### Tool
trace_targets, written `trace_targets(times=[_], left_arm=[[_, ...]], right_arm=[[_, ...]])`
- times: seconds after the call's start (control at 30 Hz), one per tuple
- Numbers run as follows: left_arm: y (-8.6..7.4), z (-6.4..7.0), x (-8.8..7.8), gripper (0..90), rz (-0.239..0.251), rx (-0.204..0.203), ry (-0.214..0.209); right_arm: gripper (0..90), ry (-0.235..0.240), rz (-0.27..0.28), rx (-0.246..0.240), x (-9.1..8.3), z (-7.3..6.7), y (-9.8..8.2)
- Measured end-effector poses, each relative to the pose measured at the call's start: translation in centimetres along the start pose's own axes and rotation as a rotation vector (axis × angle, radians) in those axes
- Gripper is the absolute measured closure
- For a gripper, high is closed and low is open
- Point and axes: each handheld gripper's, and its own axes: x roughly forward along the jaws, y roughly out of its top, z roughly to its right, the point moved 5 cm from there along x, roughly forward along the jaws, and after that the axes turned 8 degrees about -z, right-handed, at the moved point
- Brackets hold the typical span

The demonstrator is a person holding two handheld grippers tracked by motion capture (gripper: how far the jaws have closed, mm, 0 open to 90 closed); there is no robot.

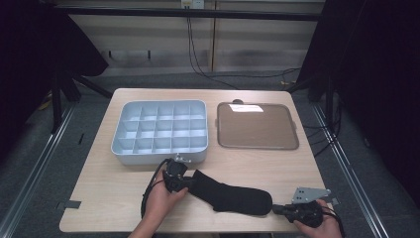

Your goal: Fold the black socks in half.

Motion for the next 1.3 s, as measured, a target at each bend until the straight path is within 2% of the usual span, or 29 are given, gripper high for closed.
trace_targets(times=[0.13,0.33,0.5,0.77,0.93,1.3], left_arm=[[0.5,0.4,-0.6,79.5,0.032,-0.017,-0.026],[0.7,0.8,-1.5,81.5,0.034,0.0,-0.067],[1.0,0.8,-2.2,82.2,0.051,-0.014,-0.095],[1.2,0.7,-3.3,82.6,0.071,-0.02,-0.11],[1.3,1.0,-4.0,82.6,0.081,-0.021,-0.118],[1.0,0.9,-4.9,82.6,0.086,-0.029,-0.115]], right_arm=[[90.0,-0.001,0.001,-0.001,0.1,0.0,0.1],[89.9,-0.001,0.0,-0.008,0.2,0.0,0.3],[89.6,0.002,0.002,-0.011,0.5,-0.1,0.6],[89.5,0.013,0.005,-0.024,1.0,-0.3,1.1],[89.4,0.031,0.008,-0.016,1.3,-0.4,1.5],[89.3,0.044,0.008,-0.038,2.2,-0.6,2.5]])
